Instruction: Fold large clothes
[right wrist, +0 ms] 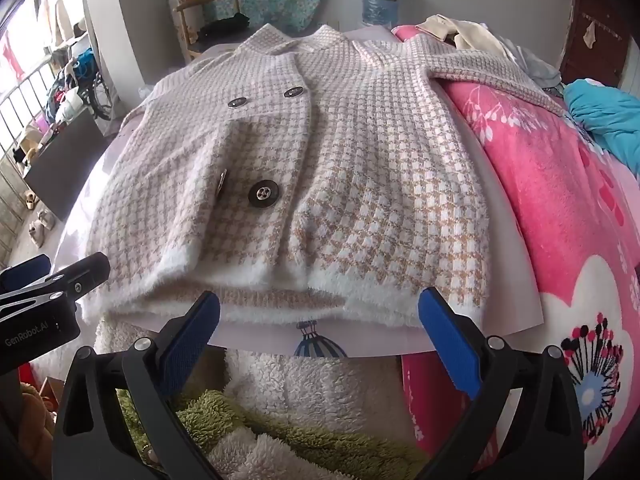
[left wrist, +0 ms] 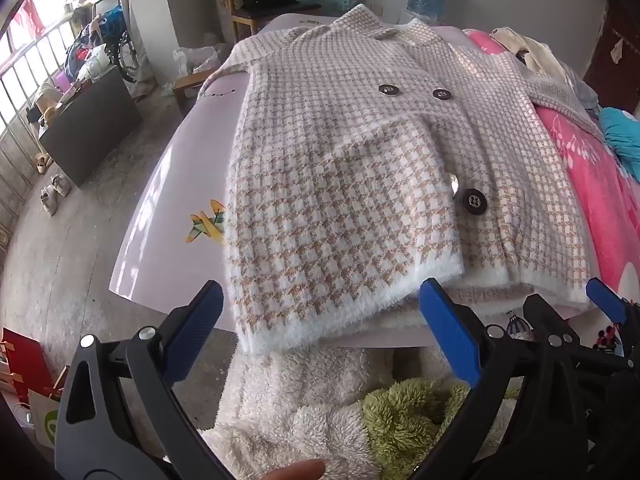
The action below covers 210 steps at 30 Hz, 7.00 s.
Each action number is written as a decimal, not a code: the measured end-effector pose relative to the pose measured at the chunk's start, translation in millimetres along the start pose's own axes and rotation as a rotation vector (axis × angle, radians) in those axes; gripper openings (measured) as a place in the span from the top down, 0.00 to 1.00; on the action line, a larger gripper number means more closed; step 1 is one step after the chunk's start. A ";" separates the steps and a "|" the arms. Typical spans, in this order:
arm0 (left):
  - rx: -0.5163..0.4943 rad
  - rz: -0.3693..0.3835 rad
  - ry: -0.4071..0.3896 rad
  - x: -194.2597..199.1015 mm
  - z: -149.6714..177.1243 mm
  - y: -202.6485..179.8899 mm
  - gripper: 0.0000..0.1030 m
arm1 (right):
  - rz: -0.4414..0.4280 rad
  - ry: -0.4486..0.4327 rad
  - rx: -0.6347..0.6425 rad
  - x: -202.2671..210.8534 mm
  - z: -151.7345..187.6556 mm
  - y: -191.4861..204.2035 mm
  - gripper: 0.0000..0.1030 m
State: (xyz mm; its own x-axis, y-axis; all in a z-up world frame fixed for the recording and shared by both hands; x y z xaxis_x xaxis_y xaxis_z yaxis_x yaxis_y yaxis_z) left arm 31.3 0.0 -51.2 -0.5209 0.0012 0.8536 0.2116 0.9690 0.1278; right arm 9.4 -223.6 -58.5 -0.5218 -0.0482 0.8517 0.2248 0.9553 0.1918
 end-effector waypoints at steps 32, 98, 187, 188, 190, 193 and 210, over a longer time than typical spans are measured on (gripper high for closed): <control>0.007 0.007 0.000 0.0 -0.1 -0.1 0.08 | 0.009 -0.004 0.010 0.8 -2.0 3.1 0.06; -0.028 0.022 0.005 -22.3 -18.5 -7.6 0.08 | 0.082 -0.069 0.056 -6.8 -29.9 8.9 0.06; 0.319 -0.104 -0.276 -156.5 -290.3 311.9 0.91 | -0.126 -0.096 0.220 -141.0 -201.5 161.8 0.06; 0.213 -0.138 -0.324 -130.9 -306.6 283.8 0.91 | -0.124 -0.106 0.211 -135.3 -202.4 155.5 0.06; 0.031 -0.144 -0.390 -89.7 -331.2 222.1 0.91 | -0.114 -0.126 0.190 -124.2 -204.8 141.2 0.06; -0.179 -0.029 -0.389 -68.3 -340.8 127.4 0.89 | -0.086 -0.156 0.150 -106.7 -206.8 111.9 0.06; -0.100 0.238 -0.128 -147.7 -224.5 82.9 0.34 | 0.021 -0.112 0.011 -79.0 -220.5 -35.7 0.06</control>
State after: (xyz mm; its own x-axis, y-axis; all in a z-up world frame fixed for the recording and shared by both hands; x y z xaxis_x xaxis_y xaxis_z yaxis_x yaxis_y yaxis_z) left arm 311.4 24.6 -53.3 -0.5460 0.2631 0.7954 0.4175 0.9086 -0.0139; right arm 224.1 -318.2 -25.1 -0.6060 0.0040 0.7954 0.2280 0.9589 0.1688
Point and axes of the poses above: each gripper's, at about its wrist camera, not at the fingertips, and x roughly against the way its jaws point, y to its left, z to its underside, the point moved 6 cm from there along -x, roughly the way its jaws point, and after that the axes turned 15 degrees about -x, right-handed, at the moved point
